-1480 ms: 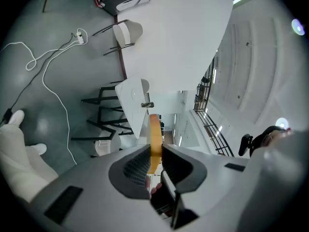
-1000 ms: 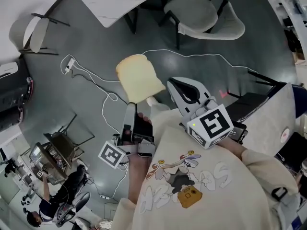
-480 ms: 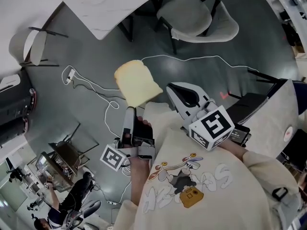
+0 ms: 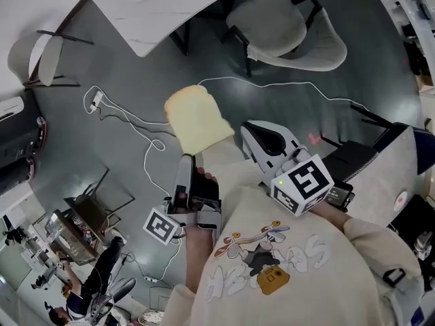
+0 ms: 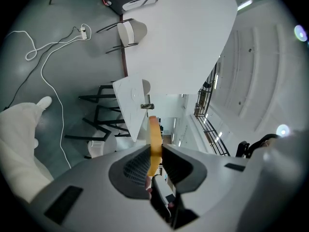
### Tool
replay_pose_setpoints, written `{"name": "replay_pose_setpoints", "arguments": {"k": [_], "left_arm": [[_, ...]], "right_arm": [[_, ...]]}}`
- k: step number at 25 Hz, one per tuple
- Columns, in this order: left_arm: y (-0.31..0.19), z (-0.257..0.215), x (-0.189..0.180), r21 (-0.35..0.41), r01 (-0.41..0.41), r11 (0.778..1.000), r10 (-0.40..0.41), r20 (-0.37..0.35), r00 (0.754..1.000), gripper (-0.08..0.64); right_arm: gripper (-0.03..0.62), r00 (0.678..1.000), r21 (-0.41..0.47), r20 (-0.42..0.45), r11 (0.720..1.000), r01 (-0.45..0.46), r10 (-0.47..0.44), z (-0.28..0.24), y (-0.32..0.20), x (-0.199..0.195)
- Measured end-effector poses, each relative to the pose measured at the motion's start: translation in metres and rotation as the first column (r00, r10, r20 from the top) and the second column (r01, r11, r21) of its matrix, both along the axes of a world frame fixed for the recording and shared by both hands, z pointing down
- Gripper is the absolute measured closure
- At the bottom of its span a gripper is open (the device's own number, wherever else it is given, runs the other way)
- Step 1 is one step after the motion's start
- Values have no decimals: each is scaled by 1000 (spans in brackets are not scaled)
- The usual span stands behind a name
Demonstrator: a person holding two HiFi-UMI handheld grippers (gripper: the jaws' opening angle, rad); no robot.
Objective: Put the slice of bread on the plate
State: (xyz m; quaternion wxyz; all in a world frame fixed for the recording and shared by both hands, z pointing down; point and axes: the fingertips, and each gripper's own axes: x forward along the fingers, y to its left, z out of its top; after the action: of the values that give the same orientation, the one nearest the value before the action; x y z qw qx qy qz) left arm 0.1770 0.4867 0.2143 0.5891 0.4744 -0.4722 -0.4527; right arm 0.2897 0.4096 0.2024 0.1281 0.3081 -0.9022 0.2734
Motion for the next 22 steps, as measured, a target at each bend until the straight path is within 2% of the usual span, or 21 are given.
{"name": "replay_pose_setpoints", "arguments": {"k": [8,22], "left_arm": [[-60,11,-67,-1,32,999,-32,-38,999,479],[-154,7,-199,29,-37,999,39,-81,996,479]], "right_arm": [[586,998,-14,-50,999,37,-37,10,-59,-71],[586,996,-15,-84,1000,-24,22,3,-147,-204]]}}
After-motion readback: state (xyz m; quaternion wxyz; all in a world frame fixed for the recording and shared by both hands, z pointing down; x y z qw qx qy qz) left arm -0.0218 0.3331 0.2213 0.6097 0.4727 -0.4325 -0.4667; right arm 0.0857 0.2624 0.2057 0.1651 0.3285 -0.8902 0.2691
